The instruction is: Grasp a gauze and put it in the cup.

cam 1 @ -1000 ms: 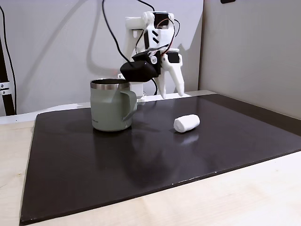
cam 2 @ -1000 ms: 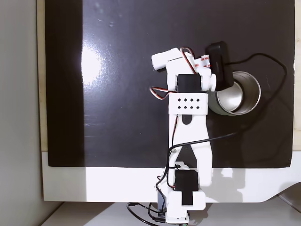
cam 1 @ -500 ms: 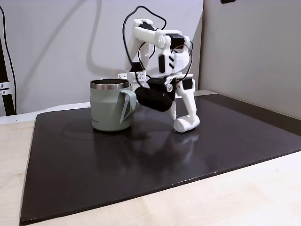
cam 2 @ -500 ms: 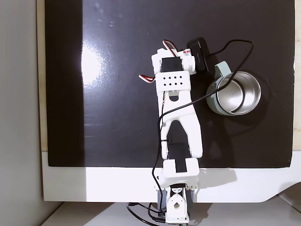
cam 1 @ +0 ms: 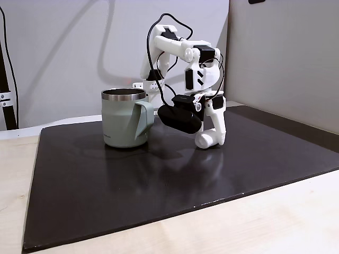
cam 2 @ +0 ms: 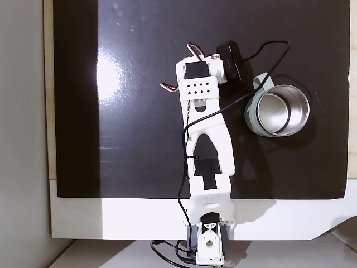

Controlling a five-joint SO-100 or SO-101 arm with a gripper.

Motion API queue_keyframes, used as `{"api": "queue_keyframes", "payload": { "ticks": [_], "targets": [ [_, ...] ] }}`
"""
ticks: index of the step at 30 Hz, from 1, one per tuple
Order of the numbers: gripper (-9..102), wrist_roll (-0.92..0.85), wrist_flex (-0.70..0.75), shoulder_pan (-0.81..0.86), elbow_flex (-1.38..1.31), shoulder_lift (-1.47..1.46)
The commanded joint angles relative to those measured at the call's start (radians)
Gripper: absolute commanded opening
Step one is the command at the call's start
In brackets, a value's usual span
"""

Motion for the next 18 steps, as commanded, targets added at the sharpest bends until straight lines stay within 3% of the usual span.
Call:
{"api": "queue_keyframes", "payload": {
  "ticks": [1,5,18],
  "targets": [
    [17,0.015,-0.003,-0.009,-0.038,-0.002],
    [0,0.029,0.006,-0.008,-0.046,-0.008],
    [0,0.092,0.15,-0.012,-0.115,0.123]
  ]
}}
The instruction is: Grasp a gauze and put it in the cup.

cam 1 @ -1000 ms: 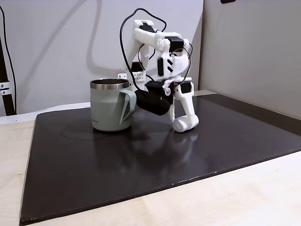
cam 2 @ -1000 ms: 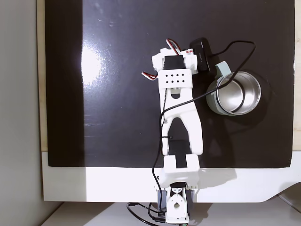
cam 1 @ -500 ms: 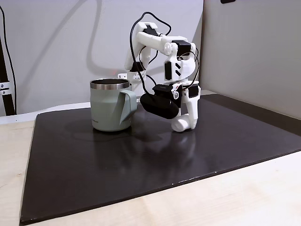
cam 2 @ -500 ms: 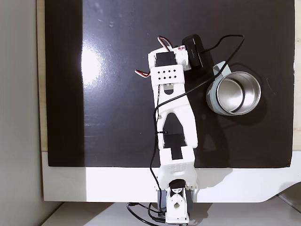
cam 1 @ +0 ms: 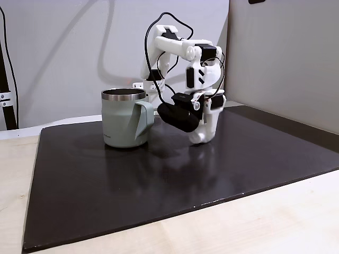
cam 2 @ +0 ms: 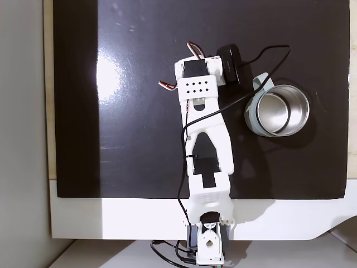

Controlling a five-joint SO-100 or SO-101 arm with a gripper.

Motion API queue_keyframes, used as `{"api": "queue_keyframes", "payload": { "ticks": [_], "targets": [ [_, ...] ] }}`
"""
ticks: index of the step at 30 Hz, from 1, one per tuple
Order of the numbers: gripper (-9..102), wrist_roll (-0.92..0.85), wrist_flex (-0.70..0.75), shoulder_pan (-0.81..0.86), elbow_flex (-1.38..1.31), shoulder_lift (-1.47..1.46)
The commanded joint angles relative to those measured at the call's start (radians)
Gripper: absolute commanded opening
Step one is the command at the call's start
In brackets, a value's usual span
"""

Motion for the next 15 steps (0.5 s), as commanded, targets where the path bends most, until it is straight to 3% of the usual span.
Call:
{"api": "queue_keyframes", "payload": {
  "ticks": [1,15],
  "targets": [
    [0,0.014,0.087,-0.005,-0.112,0.109],
    [0,-0.002,0.459,0.071,-0.411,0.334]
  ]
}}
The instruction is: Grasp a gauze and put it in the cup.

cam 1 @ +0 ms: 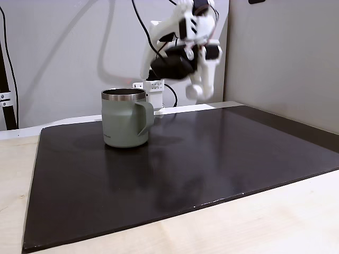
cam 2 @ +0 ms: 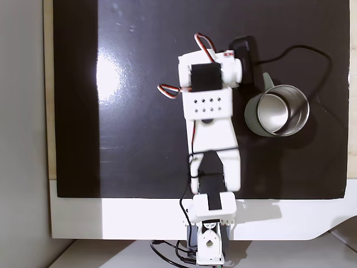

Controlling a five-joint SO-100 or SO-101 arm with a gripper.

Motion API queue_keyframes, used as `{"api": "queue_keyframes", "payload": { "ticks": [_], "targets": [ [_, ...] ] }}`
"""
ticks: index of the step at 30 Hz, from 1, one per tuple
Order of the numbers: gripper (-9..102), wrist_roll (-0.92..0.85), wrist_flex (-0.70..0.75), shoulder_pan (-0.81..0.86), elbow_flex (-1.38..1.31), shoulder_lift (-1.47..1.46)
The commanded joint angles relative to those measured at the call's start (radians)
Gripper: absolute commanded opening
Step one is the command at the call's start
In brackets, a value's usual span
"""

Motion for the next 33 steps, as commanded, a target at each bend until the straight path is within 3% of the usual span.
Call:
{"api": "queue_keyframes", "payload": {
  "ticks": [1,9,23,33],
  "targets": [
    [0,-0.009,0.051,0.04,-0.071,0.141],
    [0,0.002,0.057,0.158,-0.005,0.316],
    [0,-0.008,0.048,0.528,0.04,0.402],
    [0,-0.06,-0.087,0.572,0.304,0.48]
  ]
}}
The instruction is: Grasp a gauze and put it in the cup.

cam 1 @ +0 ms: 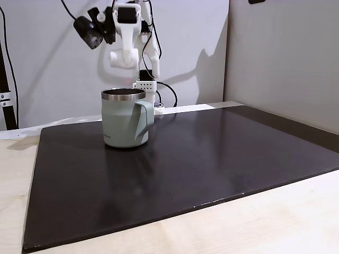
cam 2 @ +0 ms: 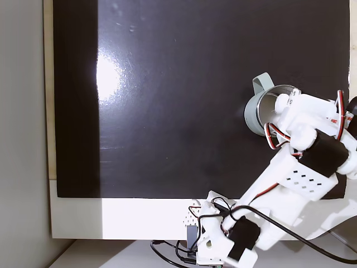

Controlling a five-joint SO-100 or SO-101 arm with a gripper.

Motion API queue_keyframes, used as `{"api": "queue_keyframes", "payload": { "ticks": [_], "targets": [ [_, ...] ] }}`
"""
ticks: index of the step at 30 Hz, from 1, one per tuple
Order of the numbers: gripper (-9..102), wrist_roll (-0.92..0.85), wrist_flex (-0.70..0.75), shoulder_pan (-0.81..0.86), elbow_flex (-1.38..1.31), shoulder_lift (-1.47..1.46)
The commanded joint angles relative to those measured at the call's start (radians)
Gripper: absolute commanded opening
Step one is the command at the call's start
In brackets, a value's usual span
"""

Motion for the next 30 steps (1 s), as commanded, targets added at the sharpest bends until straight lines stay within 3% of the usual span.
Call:
{"api": "queue_keyframes", "payload": {
  "ticks": [1,18,30],
  "targets": [
    [0,-0.017,-0.052,0.015,0.071,0.097],
    [0,-0.064,-0.242,0.095,0.371,0.17],
    [0,-0.046,-0.258,0.048,0.371,0.152]
  ]
}}
